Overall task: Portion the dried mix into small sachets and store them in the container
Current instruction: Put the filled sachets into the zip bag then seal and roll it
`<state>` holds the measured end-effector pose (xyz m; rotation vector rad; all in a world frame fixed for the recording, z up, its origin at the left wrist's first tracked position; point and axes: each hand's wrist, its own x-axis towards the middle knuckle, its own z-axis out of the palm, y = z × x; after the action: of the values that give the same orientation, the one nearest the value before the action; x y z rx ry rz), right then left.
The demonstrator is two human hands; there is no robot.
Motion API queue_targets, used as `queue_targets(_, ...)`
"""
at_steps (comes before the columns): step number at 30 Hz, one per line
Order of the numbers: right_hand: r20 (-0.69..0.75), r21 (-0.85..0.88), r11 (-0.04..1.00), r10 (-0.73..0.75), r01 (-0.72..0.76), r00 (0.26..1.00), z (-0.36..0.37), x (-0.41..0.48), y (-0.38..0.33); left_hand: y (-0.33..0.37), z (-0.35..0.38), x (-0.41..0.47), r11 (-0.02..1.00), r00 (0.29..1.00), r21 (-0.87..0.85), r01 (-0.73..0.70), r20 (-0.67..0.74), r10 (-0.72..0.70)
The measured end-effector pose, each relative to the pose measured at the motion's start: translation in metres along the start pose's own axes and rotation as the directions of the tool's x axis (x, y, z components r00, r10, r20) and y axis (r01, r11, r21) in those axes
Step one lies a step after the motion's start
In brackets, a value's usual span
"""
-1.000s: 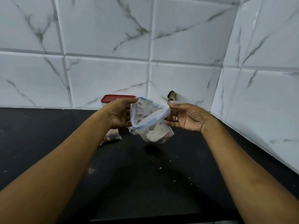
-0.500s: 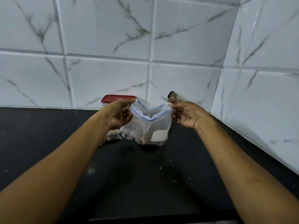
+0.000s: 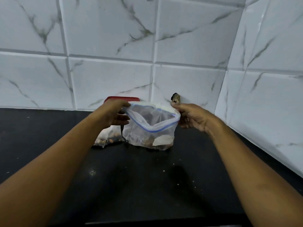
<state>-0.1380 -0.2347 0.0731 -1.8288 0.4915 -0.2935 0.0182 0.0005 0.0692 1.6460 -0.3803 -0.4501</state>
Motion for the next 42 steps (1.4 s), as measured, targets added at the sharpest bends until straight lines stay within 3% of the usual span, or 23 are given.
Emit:
queue_targets(3,0.124,0.254,0.965,0.039,-0.069,0.992,0.001,0.006,-0.003,0.002,0.003,0.002,0.96,0.988,-0.267,0.083,0.146,-0.045)
queue_targets(7,0.177,0.483,0.856,0.112,-0.185,0.978,0.014,0.009,-0.002,-0.007,0.014,0.001,0.803,0.962,-0.581,0.134,0.27,0.035)
queue_targets(10,0.209,0.621,0.727,0.208,-0.294,0.956,0.018,0.017,0.005,-0.018,0.019,0.002,0.812,0.945,-0.575,0.103,0.312,0.101)
queue_targets(13,0.173,0.634,0.709,0.257,-0.307,0.951,0.021,0.024,0.015,-0.022,0.015,0.002,0.835,0.921,-0.547,0.064,0.354,0.162)
queue_targets(18,0.194,0.685,0.687,0.147,-0.241,0.97,0.025,0.023,0.021,-0.023,0.005,0.004,0.837,0.825,-0.547,0.015,0.48,0.299)
queue_targets(22,0.203,0.746,0.634,0.079,-0.206,0.976,0.029,0.023,0.016,-0.024,0.012,0.003,0.845,0.817,-0.535,-0.019,0.479,0.322)
queue_targets(26,0.237,0.718,0.665,0.043,-0.204,0.971,0.031,0.024,0.014,-0.021,0.021,0.0,0.916,0.892,-0.386,-0.112,0.367,0.264)
queue_targets(30,0.212,0.667,0.729,0.013,-0.154,0.977,0.031,0.019,0.01,-0.019,0.022,0.002,0.964,0.963,0.048,-0.263,0.065,0.26)
queue_targets(33,0.053,0.502,0.862,0.052,-0.072,0.997,0.028,0.018,0.008,-0.027,0.011,0.014,0.881,0.911,0.394,-0.264,-0.198,0.362)
queue_targets(36,-0.233,0.269,0.961,-0.005,0.07,0.972,0.024,0.015,0.005,-0.03,0.002,0.016,0.841,0.877,0.514,-0.171,-0.309,0.367)
queue_targets(37,-0.325,0.152,0.982,-0.053,0.108,0.944,0.022,0.015,0.005,-0.029,0.001,0.015,0.87,0.894,0.465,-0.161,-0.305,0.329)
queue_targets(39,-0.387,-0.006,0.991,-0.124,0.132,0.914,0.019,0.014,0.004,-0.024,0.003,0.011,0.976,0.96,0.191,-0.109,-0.235,0.153)
queue_targets(40,-0.352,0.001,0.992,-0.12,0.128,0.928,0.018,0.012,0.002,-0.021,0.006,0.007,0.999,0.986,0.016,-0.042,-0.16,0.044)
queue_targets(42,-0.145,0.187,0.979,-0.057,0.084,0.988,0.019,0.008,-0.004,-0.013,0.01,0.002,0.962,0.997,-0.261,0.078,0.027,-0.074)
